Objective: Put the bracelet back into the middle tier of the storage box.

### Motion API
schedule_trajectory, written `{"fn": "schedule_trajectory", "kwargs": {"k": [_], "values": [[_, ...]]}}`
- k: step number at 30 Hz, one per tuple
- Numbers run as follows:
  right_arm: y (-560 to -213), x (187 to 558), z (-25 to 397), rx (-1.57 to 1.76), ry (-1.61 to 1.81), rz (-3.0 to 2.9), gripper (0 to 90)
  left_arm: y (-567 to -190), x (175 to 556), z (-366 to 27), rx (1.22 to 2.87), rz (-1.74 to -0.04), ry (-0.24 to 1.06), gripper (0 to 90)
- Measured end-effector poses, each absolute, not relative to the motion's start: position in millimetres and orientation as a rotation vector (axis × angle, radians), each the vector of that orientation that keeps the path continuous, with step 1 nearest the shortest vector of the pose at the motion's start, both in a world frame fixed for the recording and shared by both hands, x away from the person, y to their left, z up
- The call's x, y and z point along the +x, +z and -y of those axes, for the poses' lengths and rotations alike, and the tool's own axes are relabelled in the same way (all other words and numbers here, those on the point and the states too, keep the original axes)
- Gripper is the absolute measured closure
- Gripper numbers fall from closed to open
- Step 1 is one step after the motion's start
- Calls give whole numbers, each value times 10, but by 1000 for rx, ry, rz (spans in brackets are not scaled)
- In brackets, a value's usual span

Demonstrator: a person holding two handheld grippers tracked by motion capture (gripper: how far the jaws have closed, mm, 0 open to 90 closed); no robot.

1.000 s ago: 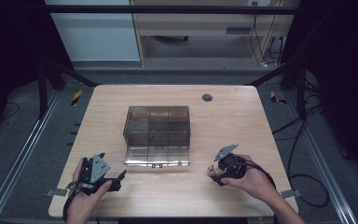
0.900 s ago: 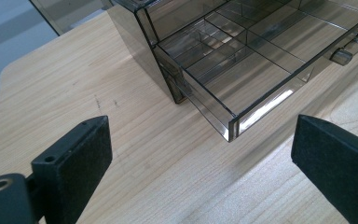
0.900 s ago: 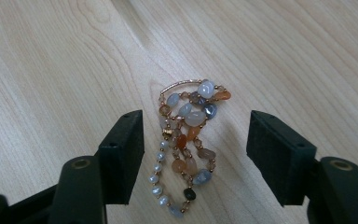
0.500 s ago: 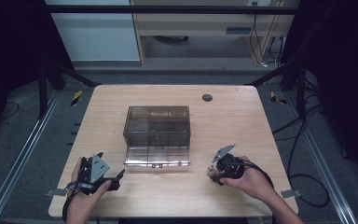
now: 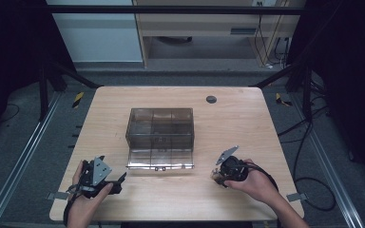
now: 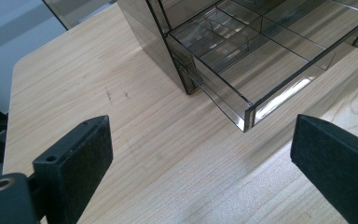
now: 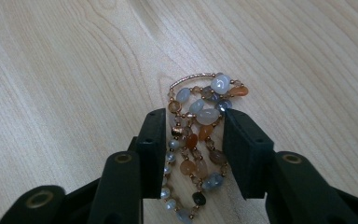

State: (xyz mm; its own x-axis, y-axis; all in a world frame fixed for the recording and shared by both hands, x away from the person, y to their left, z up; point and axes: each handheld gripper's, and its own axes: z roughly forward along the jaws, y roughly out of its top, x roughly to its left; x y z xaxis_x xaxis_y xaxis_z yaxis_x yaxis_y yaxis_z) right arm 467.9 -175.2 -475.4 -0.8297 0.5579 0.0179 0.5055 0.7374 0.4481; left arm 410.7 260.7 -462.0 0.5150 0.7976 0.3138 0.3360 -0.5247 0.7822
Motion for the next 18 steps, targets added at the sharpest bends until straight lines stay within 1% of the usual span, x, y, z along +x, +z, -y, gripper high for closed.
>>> {"fn": "schedule_trajectory", "kwargs": {"k": [5, 11, 14, 16, 18], "values": [[-4761, 4682, 1760, 852, 671, -2823, 670, -4618, 4107, -2614, 2092, -922, 898, 56], [-4759, 4671, 1769, 836, 678, -2825, 773, -4617, 4106, -2613, 2090, -922, 898, 57], [-4760, 4666, 1774, 839, 677, -2826, 788, -4615, 4105, -2616, 2089, -923, 899, 57], [-4762, 4666, 1776, 830, 674, -2818, 815, -4614, 4104, -2616, 2088, -923, 900, 60], [-4761, 4666, 1776, 829, 673, -2818, 816, -4613, 4104, -2618, 2089, -925, 899, 60]]}}
